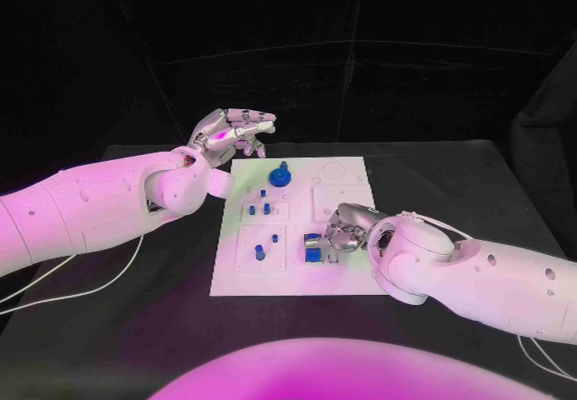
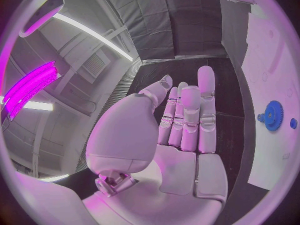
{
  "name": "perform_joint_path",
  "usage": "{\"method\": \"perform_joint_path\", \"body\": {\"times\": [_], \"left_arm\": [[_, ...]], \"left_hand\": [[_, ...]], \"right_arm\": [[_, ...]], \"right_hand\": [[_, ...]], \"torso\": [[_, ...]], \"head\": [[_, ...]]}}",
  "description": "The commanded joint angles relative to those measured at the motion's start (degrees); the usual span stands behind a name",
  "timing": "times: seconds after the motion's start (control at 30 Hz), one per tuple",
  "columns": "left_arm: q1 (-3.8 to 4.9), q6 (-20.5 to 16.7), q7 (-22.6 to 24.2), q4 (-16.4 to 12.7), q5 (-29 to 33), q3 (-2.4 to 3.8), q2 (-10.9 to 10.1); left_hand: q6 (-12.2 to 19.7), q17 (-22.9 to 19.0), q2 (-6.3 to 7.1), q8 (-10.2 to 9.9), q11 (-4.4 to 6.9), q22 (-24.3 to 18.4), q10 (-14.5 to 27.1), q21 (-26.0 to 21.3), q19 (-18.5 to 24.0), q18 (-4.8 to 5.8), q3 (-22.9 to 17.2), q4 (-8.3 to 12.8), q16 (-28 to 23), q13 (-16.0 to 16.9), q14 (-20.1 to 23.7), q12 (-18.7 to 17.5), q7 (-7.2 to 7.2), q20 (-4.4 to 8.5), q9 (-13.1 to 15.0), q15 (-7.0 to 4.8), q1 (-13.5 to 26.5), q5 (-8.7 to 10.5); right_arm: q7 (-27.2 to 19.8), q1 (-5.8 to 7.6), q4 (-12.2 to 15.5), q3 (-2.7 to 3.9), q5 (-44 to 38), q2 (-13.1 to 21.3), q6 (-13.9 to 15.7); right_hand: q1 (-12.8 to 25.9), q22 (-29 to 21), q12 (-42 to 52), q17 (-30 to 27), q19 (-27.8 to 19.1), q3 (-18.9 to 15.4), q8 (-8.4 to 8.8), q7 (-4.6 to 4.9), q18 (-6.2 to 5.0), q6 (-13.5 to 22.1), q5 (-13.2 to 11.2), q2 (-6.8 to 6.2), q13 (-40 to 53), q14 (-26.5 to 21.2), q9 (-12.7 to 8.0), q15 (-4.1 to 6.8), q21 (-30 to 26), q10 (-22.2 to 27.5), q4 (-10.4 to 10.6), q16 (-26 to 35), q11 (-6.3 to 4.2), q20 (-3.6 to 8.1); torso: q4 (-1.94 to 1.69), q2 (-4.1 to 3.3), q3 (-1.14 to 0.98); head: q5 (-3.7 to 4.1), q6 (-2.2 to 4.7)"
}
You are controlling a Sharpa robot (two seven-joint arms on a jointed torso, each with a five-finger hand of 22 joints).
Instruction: Assemble the parts on the task board
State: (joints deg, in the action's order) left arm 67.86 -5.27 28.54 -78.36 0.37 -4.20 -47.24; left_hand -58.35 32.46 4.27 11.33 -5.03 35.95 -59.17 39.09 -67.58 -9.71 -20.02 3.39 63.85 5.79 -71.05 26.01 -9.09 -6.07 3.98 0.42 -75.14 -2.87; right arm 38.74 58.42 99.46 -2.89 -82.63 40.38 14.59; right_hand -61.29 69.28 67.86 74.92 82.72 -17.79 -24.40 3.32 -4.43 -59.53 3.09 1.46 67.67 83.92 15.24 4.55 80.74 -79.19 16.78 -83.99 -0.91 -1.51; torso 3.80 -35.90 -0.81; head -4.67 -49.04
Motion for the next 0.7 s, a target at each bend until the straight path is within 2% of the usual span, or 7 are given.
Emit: {"method": "perform_joint_path", "body": {"times": [0.03,0.1,0.13,0.33,0.43,0.6,0.7], "left_arm": [[0.10,0.66,0.19,-0.12,0.14,0.04,0.01],[0.10,0.64,0.18,-0.11,0.14,0.04,0.01],[0.10,0.64,0.18,-0.10,0.14,0.04,0.00],[0.10,0.71,0.17,-0.14,0.14,0.04,-0.10],[0.10,0.69,0.15,-0.15,0.14,0.04,-0.24],[0.10,0.72,0.13,-0.11,0.14,0.04,-0.35],[0.10,0.76,0.12,-0.07,0.14,0.04,-0.30]], "left_hand": [[0.47,-0.06,-0.23,0.38,0.00,-0.08,0.46,-0.39,0.12,-0.73,0.38,-0.04,-0.35,0.09,0.38,0.18,0.07,-0.21,-0.03,0.04,-0.12,-0.03],[0.47,-0.06,-0.23,0.38,0.00,-0.08,0.46,-0.39,0.12,-0.73,0.38,-0.04,-0.35,0.09,0.38,0.18,0.07,-0.21,-0.03,0.04,-0.12,-0.03],[0.47,-0.06,-0.23,0.38,0.00,-0.08,0.46,-0.39,0.12,-0.73,0.38,-0.04,-0.35,0.09,0.38,0.18,0.07,-0.21,-0.03,0.04,-0.12,-0.03],[0.47,-0.06,-0.23,0.38,0.00,-0.08,0.46,-0.39,0.12,-0.73,0.38,-0.04,-0.35,0.09,0.38,0.18,0.07,-0.21,-0.03,0.04,-0.12,-0.03],[0.47,-0.06,-0.23,0.38,0.00,-0.08,0.46,-0.39,0.12,-0.73,0.38,-0.04,-0.35,0.09,0.38,0.18,0.07,-0.21,-0.03,0.04,-0.12,-0.03],[0.47,-0.06,-0.23,0.38,0.00,-0.08,0.46,-0.39,0.12,-0.73,0.38,-0.04,-0.35,0.09,0.38,0.18,0.07,-0.21,-0.03,0.04,-0.12,-0.03],[0.51,-0.21,-0.41,0.49,0.01,-0.18,0.65,-0.56,0.10,-0.75,0.66,-0.11,-0.31,0.09,0.49,0.42,0.11,-0.24,-0.02,0.05,-0.16,-0.03]], "right_arm": [[0.26,0.14,-0.34,0.04,-1.76,-0.06,-0.86],[0.21,0.17,-0.37,0.03,-1.80,-0.04,-0.72],[0.19,0.18,-0.33,0.03,-1.79,-0.03,-0.65],[-0.84,0.19,0.69,0.03,-1.76,0.39,-0.58],[-1.71,0.18,1.37,0.02,-1.76,0.91,-1.41],[-2.31,0.18,2.27,0.01,-1.92,1.73,-2.61],[-2.26,0.18,2.54,0.01,-2.15,1.95,-2.89]], "right_hand": [[2.11,-0.16,-0.87,1.45,-0.24,0.38,0.32,0.10,0.44,0.54,-0.33,-1.88,-0.61,3.45,0.22,0.16,-0.39,0.66,0.05,0.16,0.04,-0.01],[4.20,-0.24,-1.75,1.53,-0.32,2.98,0.37,0.18,0.43,0.86,-0.29,-4.32,-1.17,3.44,0.62,0.09,-0.49,1.08,0.07,0.21,0.19,-0.14],[4.56,-0.26,-1.98,1.54,-0.34,3.95,0.38,0.22,0.41,0.94,-0.26,-4.87,-1.30,3.44,0.76,0.05,-0.52,1.16,0.04,0.23,0.19,-0.15],[3.59,-0.38,-3.20,1.66,-0.43,6.41,0.58,0.38,0.38,1.46,-0.30,-6.67,-2.14,3.45,1.12,-0.06,-0.64,1.71,0.09,0.27,0.29,-0.22],[1.44,-0.56,-3.92,1.57,-0.52,7.53,0.73,0.50,0.35,1.79,-0.31,-6.65,-2.65,3.42,1.29,-0.14,-0.76,2.05,-0.06,0.37,0.39,-0.30],[-6.21,-0.51,-4.21,1.65,-0.55,9.42,0.57,0.51,0.34,1.76,-0.25,-5.18,-2.66,3.44,1.77,-0.20,-0.79,2.07,-2.20,0.43,0.41,-0.42],[-7.92,-0.39,-4.23,1.74,-0.52,9.46,0.45,0.51,0.36,1.72,-0.22,-4.57,-2.59,3.46,2.01,-0.21,-0.75,2.00,-2.63,0.43,0.41,-0.43]], "torso": [[0.06,-0.03,-0.01],[0.04,-0.06,-0.04],[0.04,-0.06,-0.04],[-0.01,-0.11,-0.12],[0.08,-0.11,-0.15],[0.16,-0.06,-0.14],[0.10,-0.05,-0.07]], "head": [[-0.06,0.03],[-0.06,0.06],[-0.06,0.06],[-0.03,0.06],[-0.09,0.01],[-0.02,-0.12],[0.11,-0.22]]}}
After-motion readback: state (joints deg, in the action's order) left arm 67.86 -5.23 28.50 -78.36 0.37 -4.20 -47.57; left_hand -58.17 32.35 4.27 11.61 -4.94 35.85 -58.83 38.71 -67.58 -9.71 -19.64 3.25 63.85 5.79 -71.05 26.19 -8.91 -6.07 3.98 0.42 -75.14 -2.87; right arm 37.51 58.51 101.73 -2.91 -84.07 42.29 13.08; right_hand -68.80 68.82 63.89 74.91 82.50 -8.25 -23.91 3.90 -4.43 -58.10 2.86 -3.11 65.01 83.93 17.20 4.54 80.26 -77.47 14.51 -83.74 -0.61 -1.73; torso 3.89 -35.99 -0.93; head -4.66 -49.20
